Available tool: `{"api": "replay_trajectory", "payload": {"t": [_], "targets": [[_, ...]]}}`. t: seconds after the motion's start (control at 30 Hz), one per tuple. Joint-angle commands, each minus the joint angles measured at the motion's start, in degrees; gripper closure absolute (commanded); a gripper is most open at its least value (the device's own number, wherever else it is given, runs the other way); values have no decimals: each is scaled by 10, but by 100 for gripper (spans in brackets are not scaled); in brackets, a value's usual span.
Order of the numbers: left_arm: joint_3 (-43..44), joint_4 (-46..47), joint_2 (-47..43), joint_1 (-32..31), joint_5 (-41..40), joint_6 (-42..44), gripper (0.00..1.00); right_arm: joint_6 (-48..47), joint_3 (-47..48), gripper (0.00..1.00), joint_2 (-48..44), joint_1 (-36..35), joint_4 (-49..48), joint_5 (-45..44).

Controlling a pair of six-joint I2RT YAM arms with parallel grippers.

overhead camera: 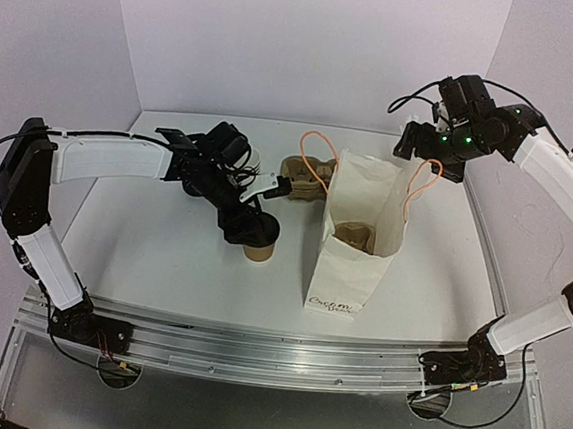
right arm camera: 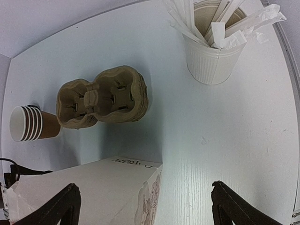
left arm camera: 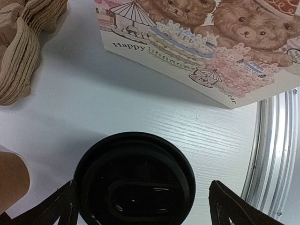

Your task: Pack the takeout coffee

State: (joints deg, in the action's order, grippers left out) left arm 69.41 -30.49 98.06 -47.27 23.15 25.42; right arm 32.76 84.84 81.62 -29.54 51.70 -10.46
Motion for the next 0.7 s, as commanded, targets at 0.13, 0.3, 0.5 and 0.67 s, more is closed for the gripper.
{"api": "replay_trajectory", "payload": {"t": [0.13, 0.3, 0.5, 0.67], "targets": [[23, 2, 0, -1, -6, 21, 13, -10, 3, 8, -8, 2, -5, 3], [16, 0, -4, -1, -11, 33, 20, -9, 0, 8, -9, 2, -5, 3], [15, 0, -4, -1, -19, 43, 31, -9, 0, 7, -9, 2, -6, 2], [24, -4, -14, -1, -20, 38, 44, -10, 5, 8, -9, 2, -6, 1]]}}
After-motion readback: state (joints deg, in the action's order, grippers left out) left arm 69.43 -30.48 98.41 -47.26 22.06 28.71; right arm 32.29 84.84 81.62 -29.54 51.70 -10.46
